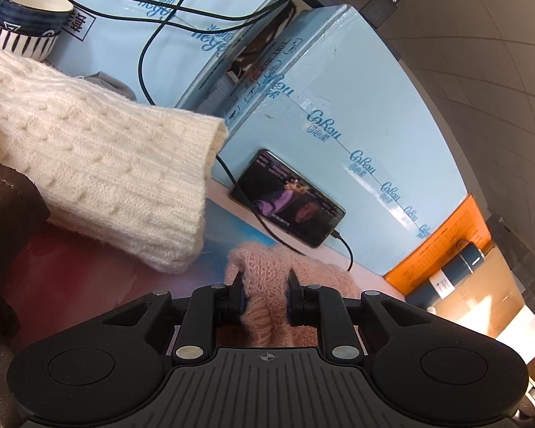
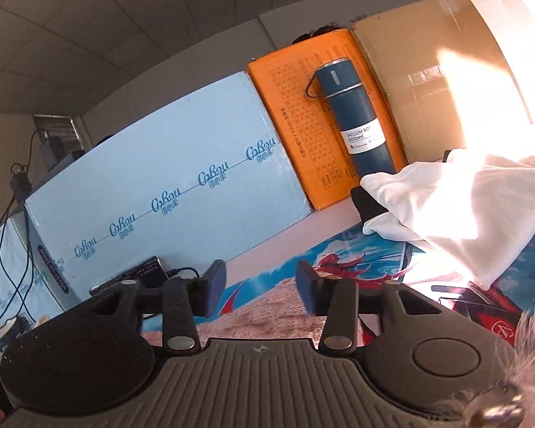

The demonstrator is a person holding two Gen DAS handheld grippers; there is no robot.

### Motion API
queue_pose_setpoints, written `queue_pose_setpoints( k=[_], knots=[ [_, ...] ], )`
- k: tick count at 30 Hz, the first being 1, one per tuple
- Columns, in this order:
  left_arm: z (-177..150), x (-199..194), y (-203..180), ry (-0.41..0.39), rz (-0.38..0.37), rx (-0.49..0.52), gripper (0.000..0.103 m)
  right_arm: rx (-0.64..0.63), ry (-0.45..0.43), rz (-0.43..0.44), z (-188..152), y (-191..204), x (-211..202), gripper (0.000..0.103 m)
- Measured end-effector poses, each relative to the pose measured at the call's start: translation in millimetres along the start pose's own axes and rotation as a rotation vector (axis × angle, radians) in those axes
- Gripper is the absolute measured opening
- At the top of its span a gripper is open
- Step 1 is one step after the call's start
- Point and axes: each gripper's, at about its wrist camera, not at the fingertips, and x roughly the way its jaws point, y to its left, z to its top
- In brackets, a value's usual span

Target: Fold clothes

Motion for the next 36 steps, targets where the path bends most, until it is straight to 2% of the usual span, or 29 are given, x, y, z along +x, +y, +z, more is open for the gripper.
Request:
queue_pose_setpoints(
  k=[2, 3, 4, 6, 8, 10, 13, 15, 16, 17, 19, 21, 23, 26, 31, 34, 36],
  knots=[
    [-1, 2, 1, 0.014, 0.005, -0.007, 0.025, -0.124, 0.061, 0.046, -6, 19, 7, 0.083],
    [-1, 4, 2, 0.023, 0.008, -0.012, 0.029, -0.199, 0.110, 0.083, -10, 30, 12, 0.093],
    [-2, 5, 2, 0.033, 0.011, -0.017, 0.034, -0.262, 0.148, 0.110, -15, 39, 16, 0.096],
    [-3, 7, 4, 0.048, 0.014, -0.031, 0.036, -0.361, 0.211, 0.143, -25, 54, 25, 0.097],
    [-4, 9, 5, 0.059, 0.016, -0.035, 0.050, -0.408, 0.270, 0.110, -33, 61, 39, 0.098],
    [-6, 11, 2, 0.071, 0.013, -0.022, 0.050, -0.405, 0.313, 0.055, -39, 62, 52, 0.098],
    [-8, 11, 2, 0.066, 0.012, -0.017, 0.049, -0.319, 0.332, 0.056, -35, 50, 57, 0.097],
    [-9, 11, 1, 0.064, 0.012, -0.007, 0.047, -0.279, 0.330, 0.051, -33, 43, 56, 0.090],
    [-9, 12, 0, 0.063, 0.015, 0.003, 0.047, -0.268, 0.321, 0.031, -31, 41, 56, 0.084],
    [-10, 12, -2, 0.062, 0.015, 0.016, 0.044, -0.256, 0.311, 0.010, -30, 39, 55, 0.071],
    [-11, 11, -4, 0.060, 0.014, 0.038, 0.038, -0.219, 0.291, -0.031, -25, 32, 54, 0.036],
    [-12, 11, -5, 0.061, 0.002, 0.051, 0.031, -0.170, 0.273, -0.064, -20, 22, 52, 0.021],
    [-12, 11, -7, 0.062, -0.013, 0.064, 0.021, -0.131, 0.236, -0.079, -13, 15, 47, 0.017],
    [-12, 4, -11, 0.035, -0.030, 0.094, 0.018, -0.116, 0.110, -0.142, 4, 7, 32, 0.015],
    [-10, -5, -15, -0.014, -0.026, 0.119, 0.017, -0.018, -0.094, -0.267, 42, -25, -1, 0.014],
    [-8, -11, -18, -0.042, -0.030, 0.138, 0.016, 0.031, -0.148, -0.343, 53, -50, -15, 0.014],
    [-7, -15, -20, -0.071, -0.023, 0.156, 0.016, 0.092, -0.154, -0.358, 53, -68, -20, 0.014]
  ],
)
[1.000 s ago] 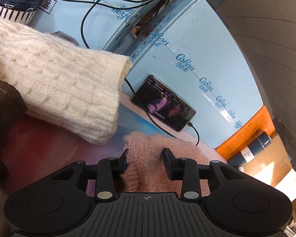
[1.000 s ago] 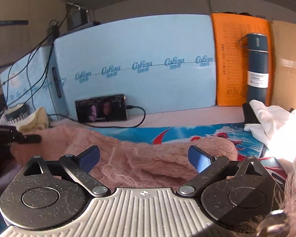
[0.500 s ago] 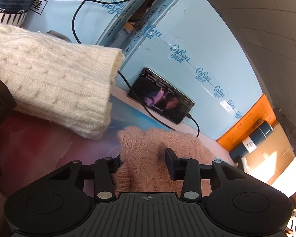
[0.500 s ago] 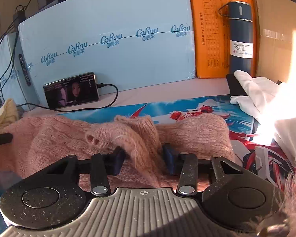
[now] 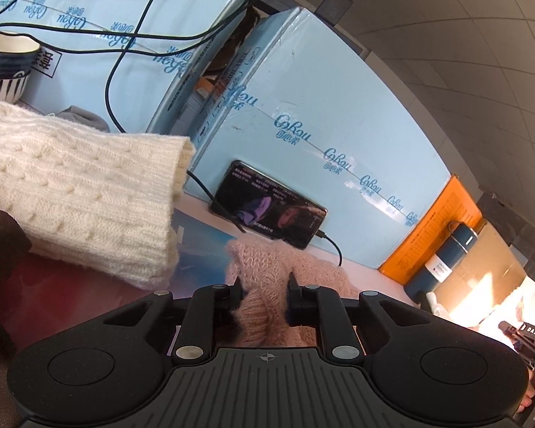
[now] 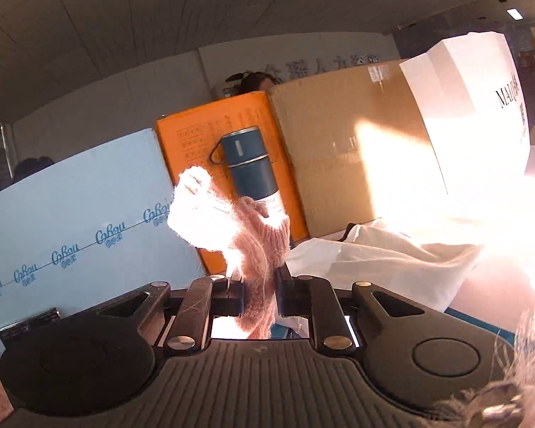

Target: Fold clothes

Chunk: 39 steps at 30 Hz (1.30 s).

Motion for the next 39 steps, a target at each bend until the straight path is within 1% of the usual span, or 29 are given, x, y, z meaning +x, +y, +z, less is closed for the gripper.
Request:
queue_pose_setpoints(
  k=[4, 7, 8, 10, 11, 13, 14, 15, 16, 17, 18, 19, 20, 21, 23, 24, 26, 28, 29, 31, 33, 34, 36, 37, 39],
  knots=[
    [1, -1, -4, -0.011, 0.031, 0.047, 0.016, 0.073, 0.056, -0.062, -12, -23, 13, 0.014],
    [-1, 5, -6, 0.023, 0.055, 0.077, 0.017, 0.122, 0.106, -0.111, -25, -34, 22, 0.015],
    [-1, 6, -6, 0.026, 0.062, 0.081, 0.018, 0.126, 0.107, -0.135, -27, -35, 23, 0.018],
    [-2, 5, -5, 0.021, 0.072, 0.076, 0.021, 0.104, 0.052, -0.202, -27, -33, 18, 0.034],
    [-2, 5, -5, 0.020, 0.075, 0.070, 0.026, 0.093, 0.023, -0.237, -27, -32, 16, 0.036],
    [-2, 3, -4, 0.004, 0.089, 0.059, 0.033, 0.086, -0.038, -0.303, -25, -32, 8, 0.039],
    [-2, 2, -4, -0.010, 0.084, 0.058, 0.036, 0.094, -0.058, -0.323, -24, -33, 4, 0.041],
    [-1, -2, -6, -0.039, 0.081, 0.064, 0.040, 0.114, -0.072, -0.325, -23, -34, -1, 0.045],
    [0, -6, -9, -0.071, 0.078, 0.071, 0.051, 0.134, -0.086, -0.324, -22, -36, -6, 0.054],
    [1, -11, -11, -0.108, 0.075, 0.081, 0.063, 0.157, -0.096, -0.310, -21, -37, -12, 0.059],
    [2, -16, -14, -0.151, 0.068, 0.095, 0.066, 0.175, -0.104, -0.283, -20, -35, -18, 0.070],
    [2, -20, -16, -0.187, 0.068, 0.111, 0.072, 0.183, -0.110, -0.242, -20, -32, -24, 0.078],
    [4, -24, -19, -0.213, 0.076, 0.127, 0.079, 0.180, -0.108, -0.194, -21, -28, -28, 0.081],
    [6, -27, -23, -0.233, 0.082, 0.146, 0.081, 0.169, -0.092, -0.137, -23, -24, -30, 0.087],
    [10, -31, -31, -0.241, 0.078, 0.197, 0.085, 0.156, -0.030, -0.014, -25, -16, -27, 0.089],
    [13, -32, -35, -0.236, 0.075, 0.224, 0.086, 0.159, 0.024, 0.071, -27, -11, -22, 0.090],
    [19, -31, -47, -0.209, 0.087, 0.297, 0.089, 0.177, 0.127, 0.208, -34, -8, -12, 0.091],
    [23, -28, -60, -0.172, 0.102, 0.381, 0.090, 0.174, 0.216, 0.272, -41, -4, -3, 0.093],
    [25, -25, -66, -0.148, 0.096, 0.425, 0.093, 0.171, 0.260, 0.301, -44, -1, 2, 0.093],
    [27, -17, -76, -0.098, 0.071, 0.517, 0.099, 0.175, 0.319, 0.296, -50, -2, 10, 0.094],
    [27, 4, -82, -0.005, 0.022, 0.573, 0.099, 0.189, 0.361, 0.285, -55, -4, 18, 0.095],
    [28, 14, -85, 0.043, -0.003, 0.600, 0.099, 0.206, 0.365, 0.294, -55, -7, 18, 0.098],
    [28, 35, -90, 0.140, -0.054, 0.652, 0.099, 0.242, 0.364, 0.317, -57, -13, 17, 0.099],
    [26, 49, -91, 0.206, -0.077, 0.657, 0.099, 0.261, 0.364, 0.328, -57, -16, 17, 0.099],
    [19, 75, -89, 0.303, -0.085, 0.641, 0.099, 0.281, 0.364, 0.342, -57, -19, 16, 0.099]
  ],
)
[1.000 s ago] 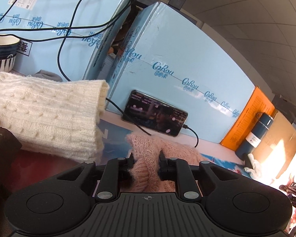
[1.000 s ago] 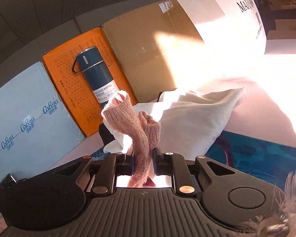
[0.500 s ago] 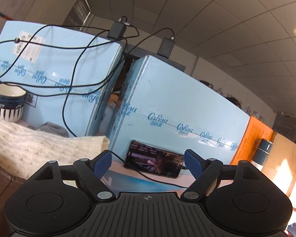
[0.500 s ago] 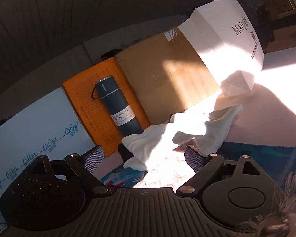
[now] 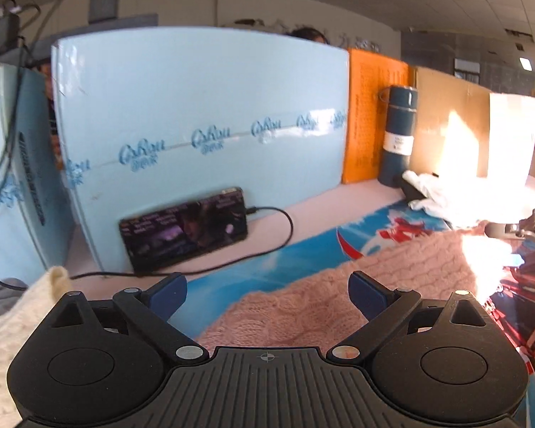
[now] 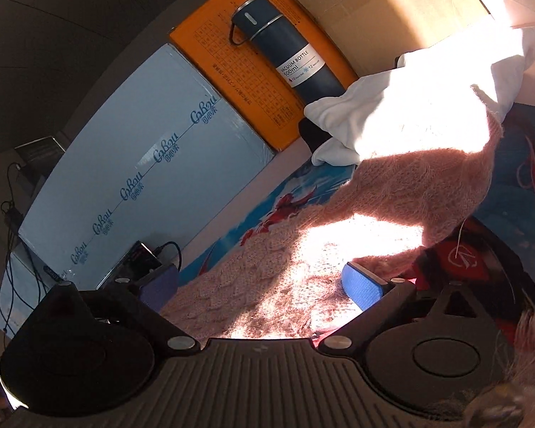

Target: Fold clothes

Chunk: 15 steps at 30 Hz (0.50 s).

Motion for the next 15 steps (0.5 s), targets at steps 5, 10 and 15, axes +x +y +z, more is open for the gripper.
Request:
queue_pose_setpoints(
  k=[5, 10, 15],
  knots=[
    [-21, 27, -8, 0.096, 0.015, 0.015, 0.088, -0.006, -0.004, -0.001, -1, 1, -1, 0.099],
    [-26, 1, -29, -0.012, 0.094, 0.150, 0.022, -0.007, -0.004, 0.000, -1, 1, 0, 0.099],
    [-36, -42, -60, -0.161, 0.104, 0.298, 0.017, -0.003, -0.006, 0.004, -1, 0, 0, 0.099]
  ],
)
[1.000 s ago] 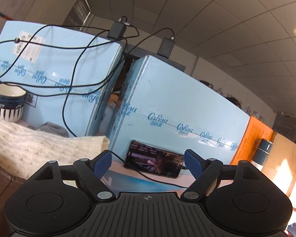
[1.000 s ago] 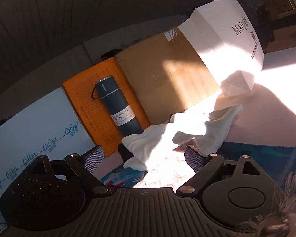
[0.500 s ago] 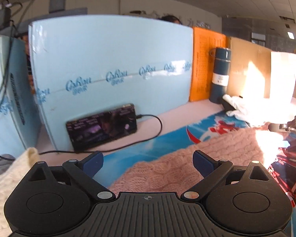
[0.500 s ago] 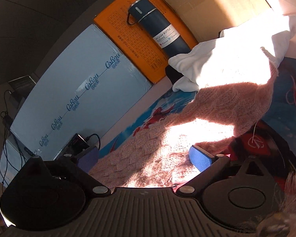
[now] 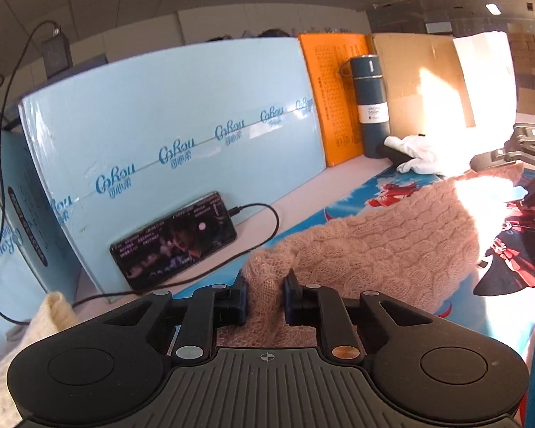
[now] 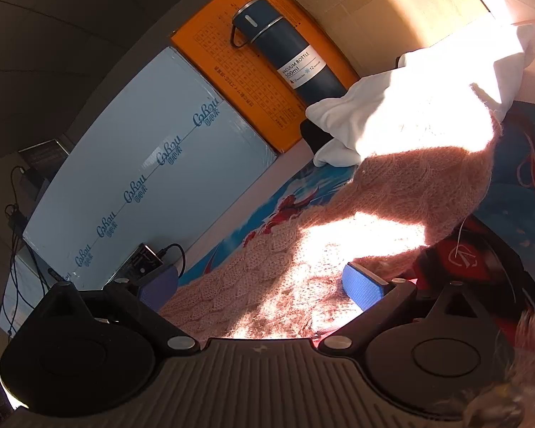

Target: Fold clothes

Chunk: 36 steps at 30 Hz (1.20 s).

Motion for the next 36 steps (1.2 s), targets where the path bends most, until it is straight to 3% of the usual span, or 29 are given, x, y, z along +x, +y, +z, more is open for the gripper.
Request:
queue_pose_setpoints(
  k=[5, 7, 15, 19, 21, 25, 29, 31, 36],
  knots=[
    [-12, -41, -19, -0.147, -0.011, 0.075, 0.017, 0.001, -0.001, 0.001, 0, 0, 0, 0.099],
    [-22, -51, -30, -0.160, -0.003, 0.127, 0.017, 0.009, -0.005, 0.007, 0, -1, 0, 0.099],
    [-55, -65, -63, -0.051, -0.058, 0.380, 0.017, 0.067, -0.016, 0.032, 4, -6, -3, 0.099],
    [-63, -66, -64, -0.029, -0.065, 0.405, 0.017, 0.083, -0.014, 0.021, 9, -2, -4, 0.095],
    [-64, -66, -64, -0.035, -0.062, 0.406, 0.017, 0.080, -0.005, -0.011, 11, 2, -1, 0.083],
    [-63, -66, -62, -0.041, -0.053, 0.405, 0.017, 0.024, 0.058, -0.132, 10, 10, 16, 0.041],
    [-63, -67, -62, -0.043, -0.053, 0.410, 0.017, -0.067, 0.076, -0.126, 5, 23, 23, 0.036],
    [-63, -67, -62, -0.045, -0.049, 0.408, 0.017, -0.059, 0.091, -0.114, 5, 25, 26, 0.008],
    [-60, -70, -52, -0.069, -0.027, 0.355, 0.017, -0.049, 0.010, -0.052, -3, 30, -9, 0.006]
  ],
)
